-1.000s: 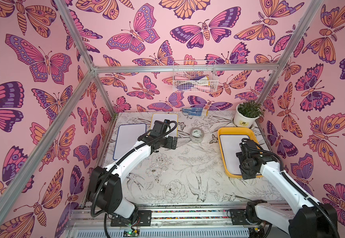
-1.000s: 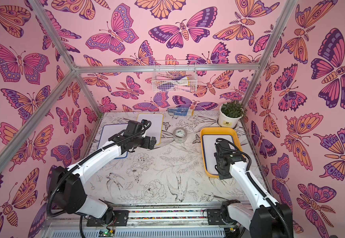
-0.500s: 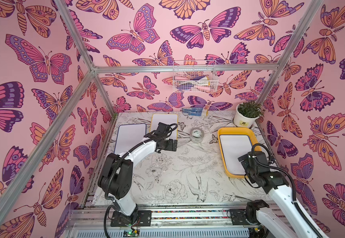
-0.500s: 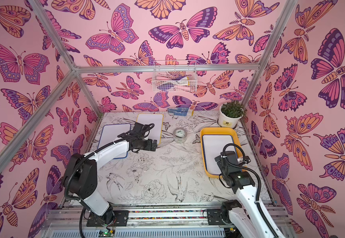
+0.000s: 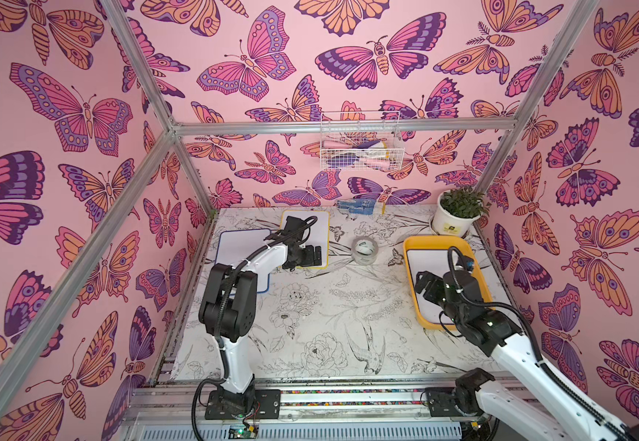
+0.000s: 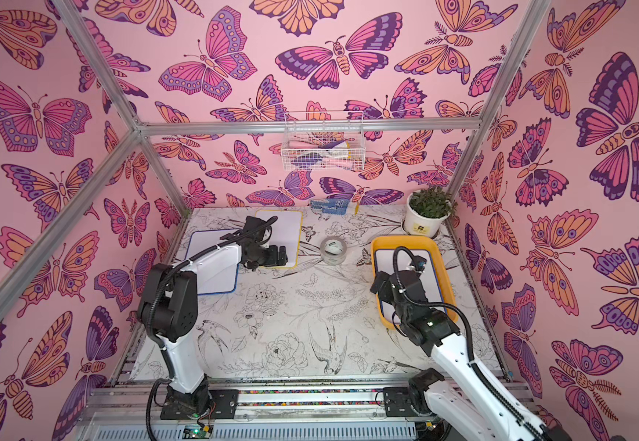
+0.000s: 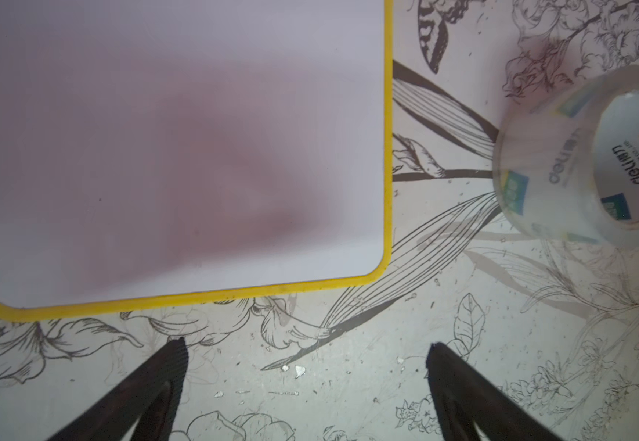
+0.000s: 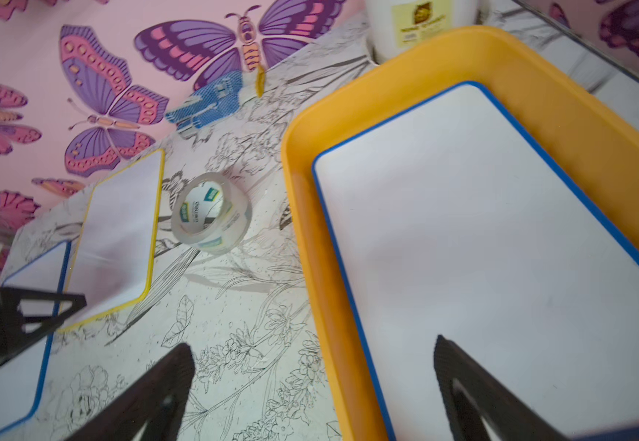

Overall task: Put the whiteboard into the storage box
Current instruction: Move the whiteboard to the center of the board.

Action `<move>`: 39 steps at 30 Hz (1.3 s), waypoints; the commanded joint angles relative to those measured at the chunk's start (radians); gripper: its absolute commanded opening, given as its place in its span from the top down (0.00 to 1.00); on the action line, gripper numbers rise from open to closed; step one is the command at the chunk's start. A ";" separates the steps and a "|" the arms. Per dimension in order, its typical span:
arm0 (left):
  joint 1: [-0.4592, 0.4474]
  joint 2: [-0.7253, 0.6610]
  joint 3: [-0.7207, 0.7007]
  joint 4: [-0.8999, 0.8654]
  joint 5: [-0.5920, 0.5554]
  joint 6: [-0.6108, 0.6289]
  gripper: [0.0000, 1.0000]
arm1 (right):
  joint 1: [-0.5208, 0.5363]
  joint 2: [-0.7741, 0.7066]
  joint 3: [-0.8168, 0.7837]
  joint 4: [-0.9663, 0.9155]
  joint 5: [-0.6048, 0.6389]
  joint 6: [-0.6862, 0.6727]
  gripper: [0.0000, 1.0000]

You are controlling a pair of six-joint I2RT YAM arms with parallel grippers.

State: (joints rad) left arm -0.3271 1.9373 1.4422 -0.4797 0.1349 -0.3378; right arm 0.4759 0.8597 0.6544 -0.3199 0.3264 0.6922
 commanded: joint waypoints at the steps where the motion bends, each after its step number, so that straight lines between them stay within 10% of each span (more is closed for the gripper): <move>1: 0.011 0.057 0.070 -0.083 -0.001 0.008 0.00 | 0.081 0.077 0.068 0.058 0.031 -0.114 0.00; 22: 0.086 0.234 0.195 -0.134 0.103 0.012 0.01 | 0.199 0.268 0.193 0.009 -0.016 -0.127 0.00; 39: 0.057 0.156 0.014 -0.214 0.138 -0.015 0.03 | 0.201 0.289 0.206 0.007 0.018 -0.099 0.00</move>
State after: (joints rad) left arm -0.2539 2.0808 1.5234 -0.5682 0.2436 -0.3344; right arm 0.6693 1.1595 0.8463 -0.3050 0.3172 0.5797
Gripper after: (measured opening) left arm 0.974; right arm 0.999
